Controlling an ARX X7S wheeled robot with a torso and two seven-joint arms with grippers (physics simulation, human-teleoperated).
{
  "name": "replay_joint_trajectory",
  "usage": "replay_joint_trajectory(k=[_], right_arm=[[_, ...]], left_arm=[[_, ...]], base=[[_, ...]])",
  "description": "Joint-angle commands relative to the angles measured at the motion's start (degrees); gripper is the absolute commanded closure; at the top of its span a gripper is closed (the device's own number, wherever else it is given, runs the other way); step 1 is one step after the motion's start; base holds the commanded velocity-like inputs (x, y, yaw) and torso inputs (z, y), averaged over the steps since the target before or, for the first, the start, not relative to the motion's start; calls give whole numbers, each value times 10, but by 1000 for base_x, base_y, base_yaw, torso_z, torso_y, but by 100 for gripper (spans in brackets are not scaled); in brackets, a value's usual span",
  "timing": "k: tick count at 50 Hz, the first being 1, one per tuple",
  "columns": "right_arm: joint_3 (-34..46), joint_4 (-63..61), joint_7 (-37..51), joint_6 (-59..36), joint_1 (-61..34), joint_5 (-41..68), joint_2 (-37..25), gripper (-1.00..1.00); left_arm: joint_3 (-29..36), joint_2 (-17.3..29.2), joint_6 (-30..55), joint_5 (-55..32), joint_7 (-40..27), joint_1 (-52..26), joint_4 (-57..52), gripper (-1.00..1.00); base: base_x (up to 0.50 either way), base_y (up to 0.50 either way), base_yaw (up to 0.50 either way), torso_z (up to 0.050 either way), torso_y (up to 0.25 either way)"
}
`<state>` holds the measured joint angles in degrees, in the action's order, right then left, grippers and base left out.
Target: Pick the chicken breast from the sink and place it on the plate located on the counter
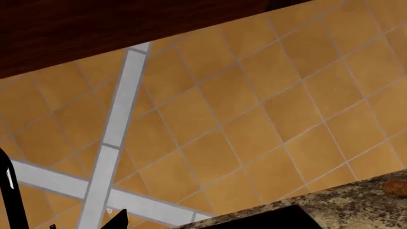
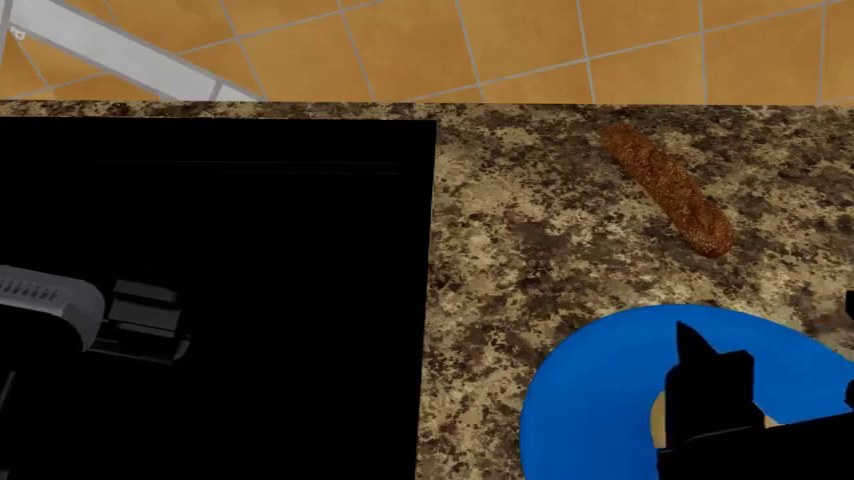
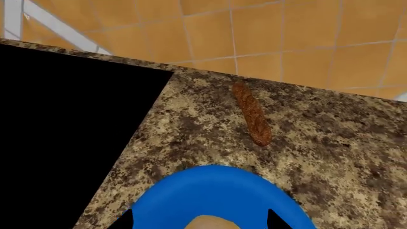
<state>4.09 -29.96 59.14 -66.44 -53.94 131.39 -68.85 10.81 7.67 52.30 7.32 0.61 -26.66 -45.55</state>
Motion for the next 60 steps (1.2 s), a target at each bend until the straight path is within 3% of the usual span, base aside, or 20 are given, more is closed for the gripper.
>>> replay_joint_trajectory(k=[1, 11, 33, 60], right_arm=[[-58, -40, 49, 115, 10, 53, -29, -100], [-143, -54, 40, 143, 4, 60, -27, -100], [-203, -84, 9, 171, 8, 24, 53, -100], [-82, -109, 3, 235, -106, 36, 154, -100]], left_arm=[[6, 2, 12, -5, 1, -10, -9, -100], [9, 6, 15, -8, -3, -11, -11, -100], [26, 6, 0, -13, -17, -17, 14, -100], [41, 13, 49, -10, -28, -27, -52, -100]], base=[[0, 0, 0, 0, 0], [0, 0, 0, 0, 0], [0, 0, 0, 0, 0], [0, 0, 0, 0, 0]])
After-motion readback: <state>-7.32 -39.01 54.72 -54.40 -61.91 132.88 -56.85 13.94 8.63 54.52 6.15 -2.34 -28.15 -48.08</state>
